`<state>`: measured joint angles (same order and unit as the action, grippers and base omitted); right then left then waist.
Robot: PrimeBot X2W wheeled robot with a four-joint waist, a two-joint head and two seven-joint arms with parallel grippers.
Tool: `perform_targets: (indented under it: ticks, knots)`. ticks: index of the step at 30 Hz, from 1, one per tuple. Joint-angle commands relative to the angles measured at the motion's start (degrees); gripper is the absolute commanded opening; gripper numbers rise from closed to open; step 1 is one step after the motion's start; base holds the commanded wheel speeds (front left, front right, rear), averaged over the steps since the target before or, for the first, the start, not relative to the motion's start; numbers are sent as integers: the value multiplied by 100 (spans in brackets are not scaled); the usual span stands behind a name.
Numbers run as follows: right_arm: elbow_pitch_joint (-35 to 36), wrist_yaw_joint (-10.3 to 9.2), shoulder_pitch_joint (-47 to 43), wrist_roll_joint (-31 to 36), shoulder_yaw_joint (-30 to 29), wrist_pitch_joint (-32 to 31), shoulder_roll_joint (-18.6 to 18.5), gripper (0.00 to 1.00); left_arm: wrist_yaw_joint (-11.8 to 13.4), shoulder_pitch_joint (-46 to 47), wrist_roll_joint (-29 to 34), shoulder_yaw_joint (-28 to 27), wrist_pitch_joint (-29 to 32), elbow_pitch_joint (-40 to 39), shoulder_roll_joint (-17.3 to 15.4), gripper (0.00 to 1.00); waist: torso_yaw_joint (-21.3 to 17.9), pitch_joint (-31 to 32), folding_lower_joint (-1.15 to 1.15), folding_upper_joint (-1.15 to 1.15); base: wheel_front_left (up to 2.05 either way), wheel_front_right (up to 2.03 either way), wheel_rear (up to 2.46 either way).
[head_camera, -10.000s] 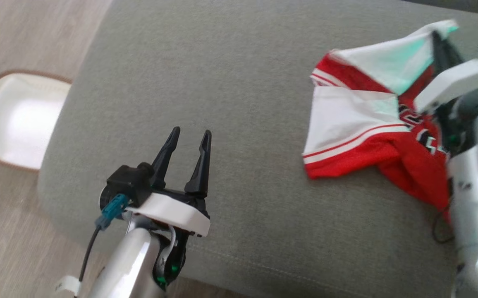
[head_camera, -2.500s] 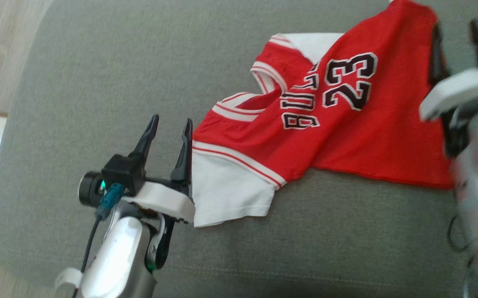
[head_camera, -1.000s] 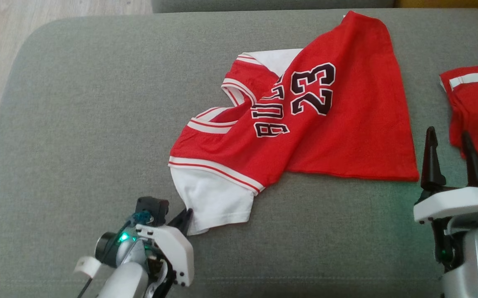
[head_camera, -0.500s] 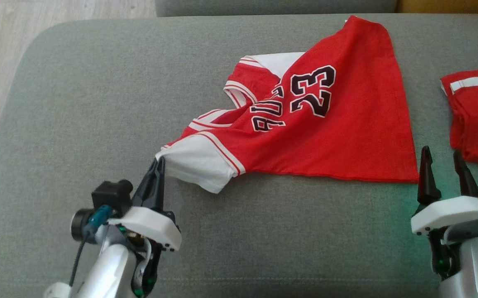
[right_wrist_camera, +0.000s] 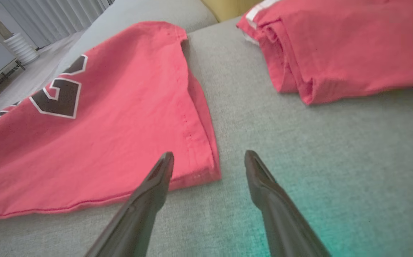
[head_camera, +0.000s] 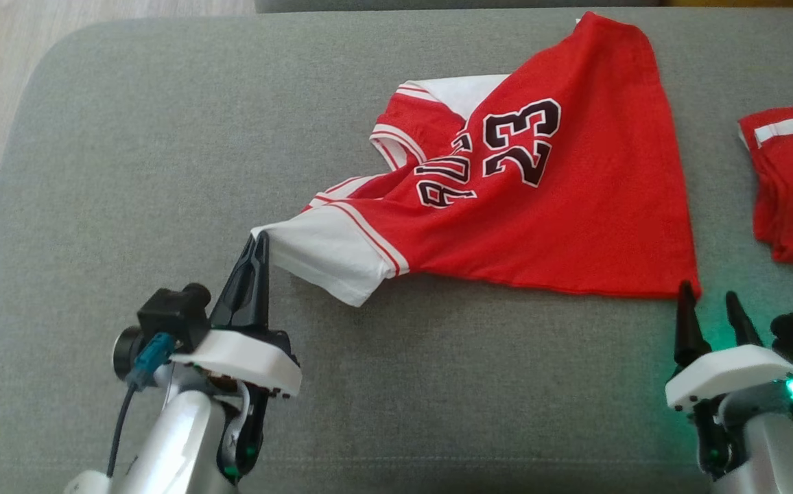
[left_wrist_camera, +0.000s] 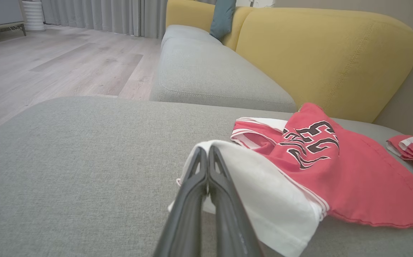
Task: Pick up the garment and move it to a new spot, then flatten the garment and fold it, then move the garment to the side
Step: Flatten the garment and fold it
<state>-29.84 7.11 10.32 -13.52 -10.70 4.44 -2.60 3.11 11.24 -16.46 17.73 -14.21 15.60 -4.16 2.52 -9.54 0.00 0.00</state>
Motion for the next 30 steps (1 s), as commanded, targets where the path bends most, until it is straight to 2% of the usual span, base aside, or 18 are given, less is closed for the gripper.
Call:
perform_targets:
  ticks: [1, 14, 15, 16, 22, 26, 30]
  knots:
    - [37, 37, 281, -123, 172, -13, -28, 100, 8, 288, 13, -211, -70, -227, -22, 0, 29, -22, 0, 0, 0, 0, 0]
    - [-930, 37, 875, -323, 120, 132, -28, 100, -59, 313, 103, -248, -78, -368, 20, 0, 154, -209, 0, 0, 0, 0, 0]
    - [-988, 37, 926, -367, 145, 141, -28, 47, -66, 322, 112, -259, -78, -371, 21, 0, 153, -223, 0, 0, 0, 0, 0]
    - [-1095, 37, 1018, -455, 188, 180, -28, 0, -75, 341, 128, -287, -78, -366, 22, 0, 136, -227, 0, 0, 0, 0, 0]
    - [-889, 37, 1250, -350, 359, 457, -28, 0, -107, 423, 124, -432, -78, -469, 33, 0, 7, -100, 0, 0, 0, 0, 0]
    - [-112, 37, 1407, -156, 483, 513, -28, 0, -146, 551, 48, -602, -78, -728, 53, 0, -128, 85, 0, 0, 0, 0, 0]
    - [956, 37, 1600, 33, 677, 288, -91, 0, -224, 806, -26, -737, -78, -1071, 68, 0, -260, 313, 0, 0, 0, 0, 0]
